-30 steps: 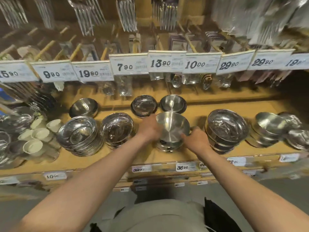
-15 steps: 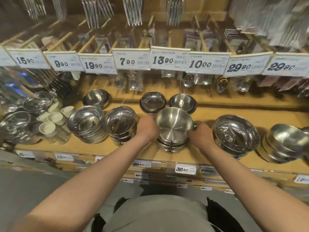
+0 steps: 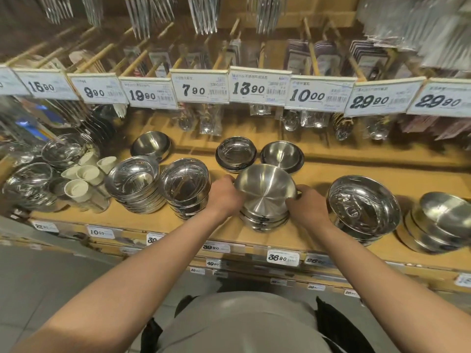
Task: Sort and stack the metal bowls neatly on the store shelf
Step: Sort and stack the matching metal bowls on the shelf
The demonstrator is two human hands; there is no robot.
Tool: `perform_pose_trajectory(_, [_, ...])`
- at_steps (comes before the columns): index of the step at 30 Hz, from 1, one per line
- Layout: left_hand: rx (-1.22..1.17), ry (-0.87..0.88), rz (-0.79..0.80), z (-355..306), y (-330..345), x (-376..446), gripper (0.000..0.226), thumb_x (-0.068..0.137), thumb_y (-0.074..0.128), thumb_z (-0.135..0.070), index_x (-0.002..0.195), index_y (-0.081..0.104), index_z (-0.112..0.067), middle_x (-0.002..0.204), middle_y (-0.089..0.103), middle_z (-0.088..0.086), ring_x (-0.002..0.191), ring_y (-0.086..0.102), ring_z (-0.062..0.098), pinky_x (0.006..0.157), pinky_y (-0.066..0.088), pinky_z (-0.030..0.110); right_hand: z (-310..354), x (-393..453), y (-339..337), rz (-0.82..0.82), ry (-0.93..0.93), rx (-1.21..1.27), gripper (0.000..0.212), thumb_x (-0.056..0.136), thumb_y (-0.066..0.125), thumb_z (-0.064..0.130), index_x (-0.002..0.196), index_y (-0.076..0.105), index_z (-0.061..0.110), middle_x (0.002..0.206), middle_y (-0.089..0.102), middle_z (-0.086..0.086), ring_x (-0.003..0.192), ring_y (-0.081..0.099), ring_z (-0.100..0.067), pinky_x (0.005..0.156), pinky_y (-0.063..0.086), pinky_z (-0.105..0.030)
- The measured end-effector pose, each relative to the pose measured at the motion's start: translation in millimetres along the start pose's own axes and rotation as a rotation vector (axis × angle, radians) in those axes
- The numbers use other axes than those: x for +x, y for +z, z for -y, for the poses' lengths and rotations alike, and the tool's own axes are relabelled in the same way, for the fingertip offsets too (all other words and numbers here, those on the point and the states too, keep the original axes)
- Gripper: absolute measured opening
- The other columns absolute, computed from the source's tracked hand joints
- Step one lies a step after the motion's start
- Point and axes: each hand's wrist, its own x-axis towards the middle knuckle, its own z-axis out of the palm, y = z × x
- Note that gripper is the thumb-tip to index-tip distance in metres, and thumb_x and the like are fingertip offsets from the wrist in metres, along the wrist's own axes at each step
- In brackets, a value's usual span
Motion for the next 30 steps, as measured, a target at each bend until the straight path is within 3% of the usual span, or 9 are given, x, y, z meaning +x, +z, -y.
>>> perform_pose_trajectory(5, [-0.111, -0.110, 0.100, 2.1, 1.5, 5.5, 0.037, 0.093, 0.053, -0.022, 0.123, 0.060, -0.003, 0.116, 0.065, 0.016, 0.105, 0.065, 0.035, 0.089, 0.059, 0.046, -0.3, -1.4, -2.5, 0.072, 0.096, 0.091, 0.029, 0.094, 0.053, 0.024, 0.119, 0.064, 0.014, 0.087, 0.069, -0.004, 0.077, 0.066, -0.021, 0.062, 0.046, -0.026])
perform_pose_trajectory(9, [-0.251, -0.171, 0.133, 7.2, 4.1, 10.3, 0.037, 0.098, 0.043, -0.027, 0.115, 0.064, -0.001, 0.117, 0.063, 0.021, 0.106, 0.062, 0.037, 0.093, 0.057, 0.054, -1.1, -2.7, -1.2, 0.118, 0.165, 0.215, 0.022, 0.097, 0.049, 0.024, 0.098, 0.066, 0.009, 0.069, 0.065, -0.002, 0.053, 0.059, -0.012, 0.036, 0.039, -0.014])
perform_pose_trajectory(11, [-0.298, -0.185, 0.139, 10.2, 4.6, 12.1, 0.036, 0.098, 0.042, -0.025, 0.111, 0.066, -0.002, 0.115, 0.065, 0.020, 0.106, 0.063, 0.036, 0.089, 0.058, 0.056, 0.6, -4.6, -3.0, 0.112, 0.167, 0.227, 0.021, 0.098, 0.050, 0.023, 0.091, 0.065, 0.010, 0.066, 0.063, -0.001, 0.053, 0.056, -0.012, 0.036, 0.038, -0.013])
perform_pose_trajectory(14, [-0.362, -0.228, 0.157, 13.3, 6.6, 11.8, 0.032, 0.099, 0.042, -0.019, 0.114, 0.065, -0.001, 0.120, 0.064, 0.022, 0.105, 0.063, 0.035, 0.076, 0.063, 0.048, 3.7, -2.8, -7.9, 0.136, 0.184, 0.256, 0.024, 0.097, 0.051, 0.023, 0.089, 0.068, 0.008, 0.075, 0.067, -0.008, 0.069, 0.067, -0.024, 0.067, 0.060, -0.033])
perform_pose_trajectory(17, [-0.428, -0.282, 0.192, 13.9, 10.1, 9.0, 0.032, 0.102, 0.041, -0.017, 0.121, 0.060, -0.001, 0.130, 0.058, 0.024, 0.114, 0.060, 0.039, 0.060, 0.058, 0.034, 6.3, -1.4, -12.5, 0.143, 0.187, 0.274, 0.028, 0.095, 0.051, 0.024, 0.094, 0.070, 0.003, 0.081, 0.070, -0.013, 0.087, 0.071, -0.033, 0.084, 0.059, -0.051])
perform_pose_trajectory(20, [-0.434, -0.278, 0.188, 13.3, 10.5, 8.6, 0.031, 0.102, 0.041, -0.017, 0.119, 0.062, 0.000, 0.126, 0.059, 0.023, 0.113, 0.061, 0.038, 0.062, 0.059, 0.037, 7.0, -2.3, -12.9, 0.144, 0.178, 0.264, 0.028, 0.094, 0.050, 0.024, 0.088, 0.069, 0.005, 0.079, 0.069, -0.009, 0.087, 0.071, -0.032, 0.084, 0.059, -0.052])
perform_pose_trajectory(23, [-0.363, -0.217, 0.142, 10.5, 7.9, 10.3, 0.033, 0.102, 0.042, -0.020, 0.112, 0.065, 0.002, 0.115, 0.064, 0.020, 0.103, 0.063, 0.034, 0.081, 0.062, 0.052, 4.6, -4.0, -9.1, 0.154, 0.195, 0.273, 0.026, 0.095, 0.048, 0.022, 0.082, 0.063, 0.006, 0.077, 0.064, -0.008, 0.089, 0.070, -0.037, 0.083, 0.059, -0.055])
perform_pose_trajectory(27, [-0.301, -0.159, 0.122, 7.7, 3.6, 12.1, 0.035, 0.103, 0.043, -0.023, 0.108, 0.067, 0.003, 0.111, 0.068, 0.021, 0.095, 0.066, 0.033, 0.081, 0.061, 0.055, 2.1, -6.2, -4.1, 0.147, 0.207, 0.255, 0.023, 0.095, 0.046, 0.019, 0.079, 0.060, 0.011, 0.072, 0.063, -0.006, 0.065, 0.066, -0.026, 0.073, 0.060, -0.044])
perform_pose_trajectory(30, [-0.288, -0.146, 0.116, 9.9, 3.3, 13.3, 0.036, 0.104, 0.041, -0.024, 0.108, 0.067, 0.002, 0.111, 0.067, 0.021, 0.089, 0.064, 0.029, 0.081, 0.062, 0.053, 2.2, -6.4, -3.2, 0.149, 0.224, 0.293, 0.021, 0.096, 0.047, 0.017, 0.084, 0.062, 0.009, 0.074, 0.065, -0.008, 0.064, 0.067, -0.026, 0.072, 0.061, -0.046])
